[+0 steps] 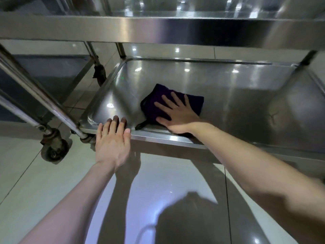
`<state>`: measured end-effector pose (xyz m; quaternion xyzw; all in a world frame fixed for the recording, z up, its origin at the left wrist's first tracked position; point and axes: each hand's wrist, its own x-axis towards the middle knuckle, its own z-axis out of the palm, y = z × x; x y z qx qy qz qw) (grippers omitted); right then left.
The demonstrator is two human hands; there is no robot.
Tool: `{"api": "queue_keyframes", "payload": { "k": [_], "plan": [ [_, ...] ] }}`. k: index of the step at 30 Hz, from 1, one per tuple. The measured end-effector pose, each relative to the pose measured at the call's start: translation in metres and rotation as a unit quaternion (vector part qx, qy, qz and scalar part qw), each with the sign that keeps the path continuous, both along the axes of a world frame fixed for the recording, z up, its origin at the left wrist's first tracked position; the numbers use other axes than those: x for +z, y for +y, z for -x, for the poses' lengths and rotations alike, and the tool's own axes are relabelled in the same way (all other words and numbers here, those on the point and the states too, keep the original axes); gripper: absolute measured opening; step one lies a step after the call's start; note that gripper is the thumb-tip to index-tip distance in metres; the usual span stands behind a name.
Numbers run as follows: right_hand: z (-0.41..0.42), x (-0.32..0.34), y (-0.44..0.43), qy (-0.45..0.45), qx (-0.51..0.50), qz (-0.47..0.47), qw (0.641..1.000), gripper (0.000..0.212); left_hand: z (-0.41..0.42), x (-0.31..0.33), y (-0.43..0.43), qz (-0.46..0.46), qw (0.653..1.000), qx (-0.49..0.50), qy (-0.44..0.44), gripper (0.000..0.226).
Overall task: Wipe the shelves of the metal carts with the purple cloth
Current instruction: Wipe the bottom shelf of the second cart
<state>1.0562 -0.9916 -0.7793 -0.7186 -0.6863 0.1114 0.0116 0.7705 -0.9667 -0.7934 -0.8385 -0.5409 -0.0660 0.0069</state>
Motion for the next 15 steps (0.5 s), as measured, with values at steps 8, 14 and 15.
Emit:
{"api": "queue_keyframes", "payload": {
  "k": [8, 14, 15],
  "plan": [
    [-0.034, 0.007, -0.037, 0.045, 0.047, -0.016, 0.998, 0.061, 0.001, 0.003, 0.007, 0.009, 1.0, 0.012, -0.002, 0.071],
    [-0.16, 0.005, -0.09, 0.028, -0.27, -0.046, 0.961, 0.069, -0.017, 0.029, 0.004, 0.032, 0.998, 0.037, 0.039, 0.07],
    [-0.164, 0.005, -0.094, 0.022, -0.284, -0.043, 0.958, 0.074, -0.029, 0.034, -0.003, 0.026, 0.998, 0.035, 0.045, 0.075]
  ]
}}
